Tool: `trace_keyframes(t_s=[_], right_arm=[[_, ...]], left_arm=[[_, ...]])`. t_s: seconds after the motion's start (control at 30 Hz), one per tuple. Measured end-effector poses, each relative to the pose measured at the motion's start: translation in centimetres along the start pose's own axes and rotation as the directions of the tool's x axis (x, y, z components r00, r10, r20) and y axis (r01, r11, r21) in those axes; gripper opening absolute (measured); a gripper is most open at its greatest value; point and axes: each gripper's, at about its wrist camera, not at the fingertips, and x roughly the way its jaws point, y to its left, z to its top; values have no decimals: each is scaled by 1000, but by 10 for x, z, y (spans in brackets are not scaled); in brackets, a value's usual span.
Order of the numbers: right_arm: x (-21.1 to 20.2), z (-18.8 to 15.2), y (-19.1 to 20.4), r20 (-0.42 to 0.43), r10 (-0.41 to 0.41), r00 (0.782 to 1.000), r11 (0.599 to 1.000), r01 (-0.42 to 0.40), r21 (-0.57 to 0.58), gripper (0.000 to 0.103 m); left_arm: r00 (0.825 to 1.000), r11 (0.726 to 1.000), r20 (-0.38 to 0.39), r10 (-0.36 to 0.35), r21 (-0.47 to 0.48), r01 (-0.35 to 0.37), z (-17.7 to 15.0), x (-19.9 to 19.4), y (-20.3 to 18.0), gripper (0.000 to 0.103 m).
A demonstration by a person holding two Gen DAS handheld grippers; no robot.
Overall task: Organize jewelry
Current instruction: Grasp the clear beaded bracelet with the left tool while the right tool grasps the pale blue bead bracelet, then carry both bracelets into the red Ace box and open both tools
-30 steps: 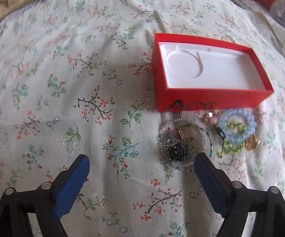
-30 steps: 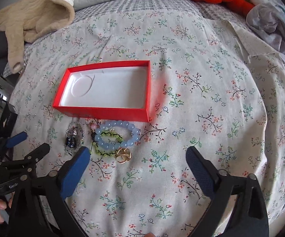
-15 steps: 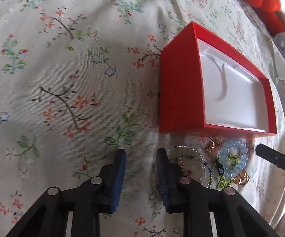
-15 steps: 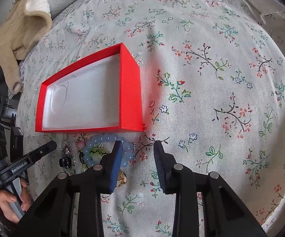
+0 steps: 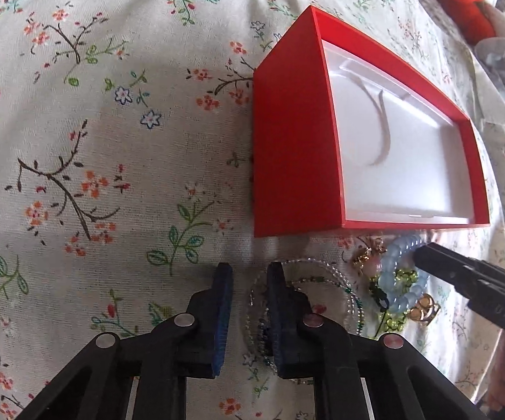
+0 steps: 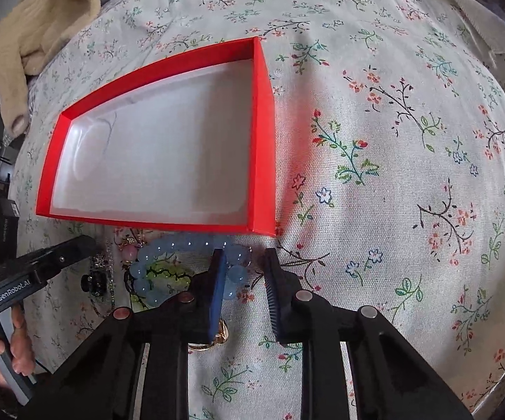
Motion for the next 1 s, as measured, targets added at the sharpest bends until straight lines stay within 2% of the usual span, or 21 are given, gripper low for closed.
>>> trace_keyframes(t_s=[0.17, 0.3, 0.43, 0.67, 1.0], right_arm=[[2, 0, 12, 17, -61, 998, 997, 62, -55, 14], [1, 2, 13, 18, -64, 998, 997, 65, -37, 12], [-10, 1, 11, 29, -42, 999, 999, 42, -30, 12], [-43, -9, 11, 88, 1, 996, 1000, 1, -30, 12], [-88, -20, 23, 172, 67, 983, 997, -58, -58, 11]], left_arm=[[1000, 1000, 1, 16, 22, -16, -2, 2, -2, 7], [999, 998, 11, 38, 40, -39, -3, 4, -6, 0], [999, 998, 28, 45, 45, -46, -2, 7, -23, 0], [995, 996, 95, 29, 79, -36, -7, -17, -39, 0], [978, 990, 201, -51, 139, 23, -20, -64, -65, 0]])
